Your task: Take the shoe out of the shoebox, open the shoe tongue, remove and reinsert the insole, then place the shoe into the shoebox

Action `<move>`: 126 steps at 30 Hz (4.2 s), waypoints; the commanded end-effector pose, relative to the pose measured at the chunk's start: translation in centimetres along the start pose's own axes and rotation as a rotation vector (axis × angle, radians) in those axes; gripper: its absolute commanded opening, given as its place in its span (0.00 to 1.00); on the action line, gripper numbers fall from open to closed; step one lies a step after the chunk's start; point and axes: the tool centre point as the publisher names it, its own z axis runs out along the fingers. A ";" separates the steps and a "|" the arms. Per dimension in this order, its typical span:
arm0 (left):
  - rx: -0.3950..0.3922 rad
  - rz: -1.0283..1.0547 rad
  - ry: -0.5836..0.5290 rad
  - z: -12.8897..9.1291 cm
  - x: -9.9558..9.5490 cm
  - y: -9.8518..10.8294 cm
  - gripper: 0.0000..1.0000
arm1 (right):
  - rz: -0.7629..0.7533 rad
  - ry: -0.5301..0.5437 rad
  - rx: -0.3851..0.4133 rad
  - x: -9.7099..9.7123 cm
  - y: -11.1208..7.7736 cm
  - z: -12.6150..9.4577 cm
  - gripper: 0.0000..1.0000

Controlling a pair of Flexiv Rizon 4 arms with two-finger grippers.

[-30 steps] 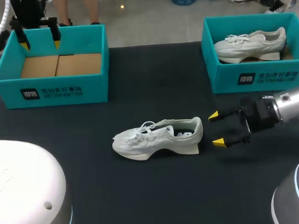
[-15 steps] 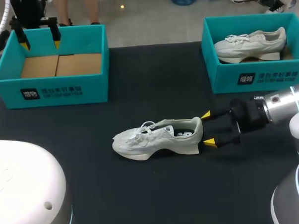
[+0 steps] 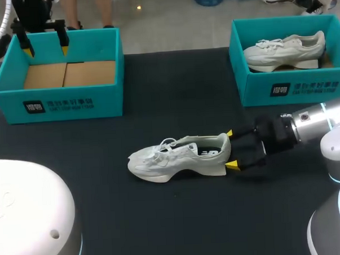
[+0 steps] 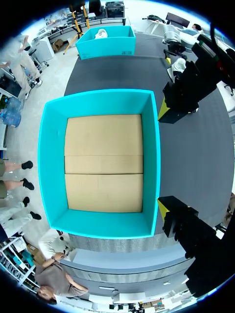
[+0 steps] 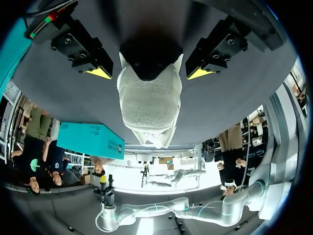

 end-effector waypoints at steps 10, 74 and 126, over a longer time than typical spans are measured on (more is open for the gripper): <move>0.000 0.000 -0.001 0.0 0.0 0.0 1.00 | 0.008 0.011 -0.020 -0.4 -0.6 1.7 1.00; 0.049 0.060 0.053 2.2 13.6 12.6 1.00 | 0.069 0.029 -0.055 0.2 -1.6 3.8 0.00; -0.054 0.169 -0.102 7.6 32.6 21.1 1.00 | 0.069 0.029 -0.055 0.2 -1.6 3.8 0.00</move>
